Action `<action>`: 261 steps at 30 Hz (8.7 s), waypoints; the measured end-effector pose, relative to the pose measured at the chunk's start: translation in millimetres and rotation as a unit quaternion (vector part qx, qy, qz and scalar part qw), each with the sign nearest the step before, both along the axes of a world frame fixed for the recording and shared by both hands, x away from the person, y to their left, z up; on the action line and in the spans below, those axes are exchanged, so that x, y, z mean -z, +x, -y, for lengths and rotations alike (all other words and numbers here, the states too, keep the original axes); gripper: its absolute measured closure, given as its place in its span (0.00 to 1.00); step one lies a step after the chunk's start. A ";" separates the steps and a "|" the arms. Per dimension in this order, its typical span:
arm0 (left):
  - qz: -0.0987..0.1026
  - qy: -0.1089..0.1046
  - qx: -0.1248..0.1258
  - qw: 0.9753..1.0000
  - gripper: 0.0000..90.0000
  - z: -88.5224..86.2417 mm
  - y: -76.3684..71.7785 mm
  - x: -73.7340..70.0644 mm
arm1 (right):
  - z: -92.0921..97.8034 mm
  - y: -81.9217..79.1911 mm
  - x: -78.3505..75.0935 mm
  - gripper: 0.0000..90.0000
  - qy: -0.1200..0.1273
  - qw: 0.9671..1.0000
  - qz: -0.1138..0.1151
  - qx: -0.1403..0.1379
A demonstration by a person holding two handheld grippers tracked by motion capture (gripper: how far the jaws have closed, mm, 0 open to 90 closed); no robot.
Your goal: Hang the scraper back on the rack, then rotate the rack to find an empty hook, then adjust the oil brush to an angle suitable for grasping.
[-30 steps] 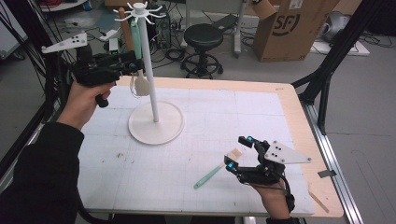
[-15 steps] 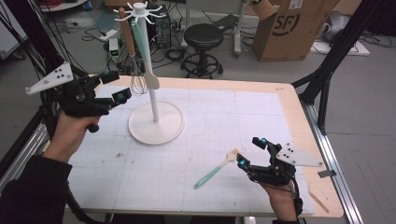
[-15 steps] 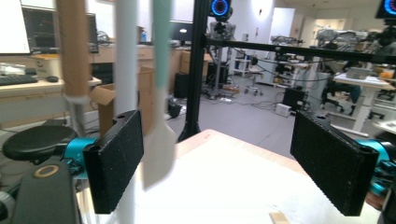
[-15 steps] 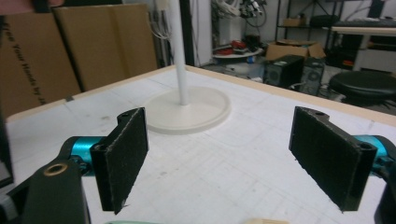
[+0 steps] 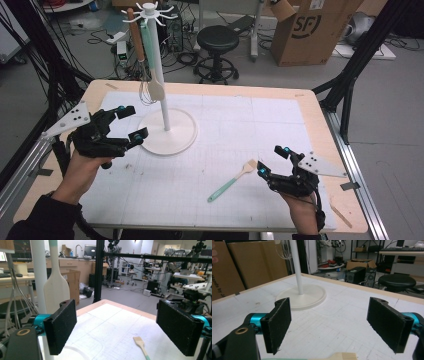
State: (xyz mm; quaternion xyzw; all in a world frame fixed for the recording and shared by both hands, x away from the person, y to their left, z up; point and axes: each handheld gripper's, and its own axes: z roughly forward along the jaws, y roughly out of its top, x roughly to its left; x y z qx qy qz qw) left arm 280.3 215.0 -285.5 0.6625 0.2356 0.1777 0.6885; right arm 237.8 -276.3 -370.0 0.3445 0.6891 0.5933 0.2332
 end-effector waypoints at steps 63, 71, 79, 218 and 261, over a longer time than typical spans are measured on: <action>0.025 0.018 -0.025 0.999 1.00 34.1 78.9 -141.7 | 9.9 -11.6 -7.3 0.21 0.013 1.000 0.006 -0.014; 0.022 0.020 -0.060 0.998 1.00 28.2 89.5 -145.4 | 13.0 -12.4 -6.6 0.21 0.016 1.000 0.003 -0.012; 0.019 0.019 -0.086 0.996 1.00 20.8 93.1 -145.1 | 13.7 -12.7 -6.0 0.21 0.016 1.000 0.003 -0.013; 0.004 0.013 -0.085 0.996 0.19 -26.4 -54.6 105.8 | -6.2 -16.6 28.8 0.38 0.007 0.999 -0.030 -0.037; -0.011 0.021 -0.128 0.992 0.19 -54.1 -63.4 134.1 | -133.5 19.8 76.3 0.99 -0.239 0.952 -0.133 -0.136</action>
